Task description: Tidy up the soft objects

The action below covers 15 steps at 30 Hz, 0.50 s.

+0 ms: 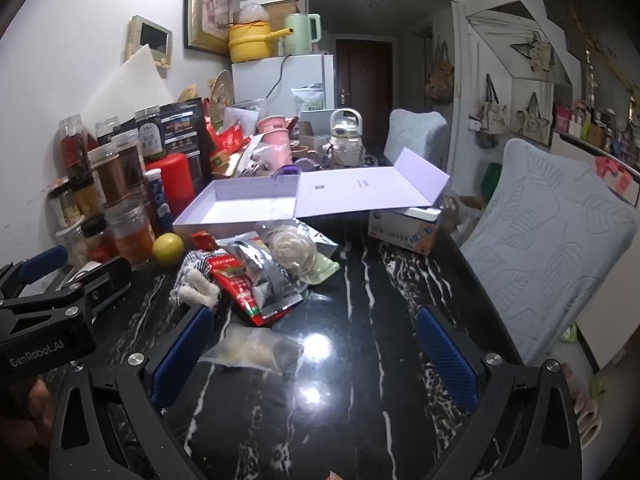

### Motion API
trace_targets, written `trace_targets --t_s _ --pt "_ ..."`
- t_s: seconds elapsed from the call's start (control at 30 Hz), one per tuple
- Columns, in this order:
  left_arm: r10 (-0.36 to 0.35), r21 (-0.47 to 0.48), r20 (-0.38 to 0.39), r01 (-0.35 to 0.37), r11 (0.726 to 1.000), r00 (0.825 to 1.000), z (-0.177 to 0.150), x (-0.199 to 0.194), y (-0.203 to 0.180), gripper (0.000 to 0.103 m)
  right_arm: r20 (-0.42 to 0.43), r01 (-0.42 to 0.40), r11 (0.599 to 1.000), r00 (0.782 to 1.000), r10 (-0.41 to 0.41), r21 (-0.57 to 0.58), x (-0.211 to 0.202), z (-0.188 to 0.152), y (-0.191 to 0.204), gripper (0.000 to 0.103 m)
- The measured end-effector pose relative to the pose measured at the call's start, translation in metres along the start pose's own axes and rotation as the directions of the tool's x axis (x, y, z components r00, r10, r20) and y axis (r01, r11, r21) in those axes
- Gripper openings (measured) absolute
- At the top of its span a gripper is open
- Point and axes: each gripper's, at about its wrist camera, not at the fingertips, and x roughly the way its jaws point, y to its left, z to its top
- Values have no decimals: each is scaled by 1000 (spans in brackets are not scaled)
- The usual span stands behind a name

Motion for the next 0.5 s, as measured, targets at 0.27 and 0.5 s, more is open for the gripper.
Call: trace_targets --t_s 0.27,0.5 --pt "-2 2 7 2 1000 1000 0 0 0 103 1 1 1000 1000 -1 0 0 1 0 103" --pt "-4 0 7 4 1000 1000 0 -1 -1 103 0 0 1000 1000 0 -1 0 1 0 103"
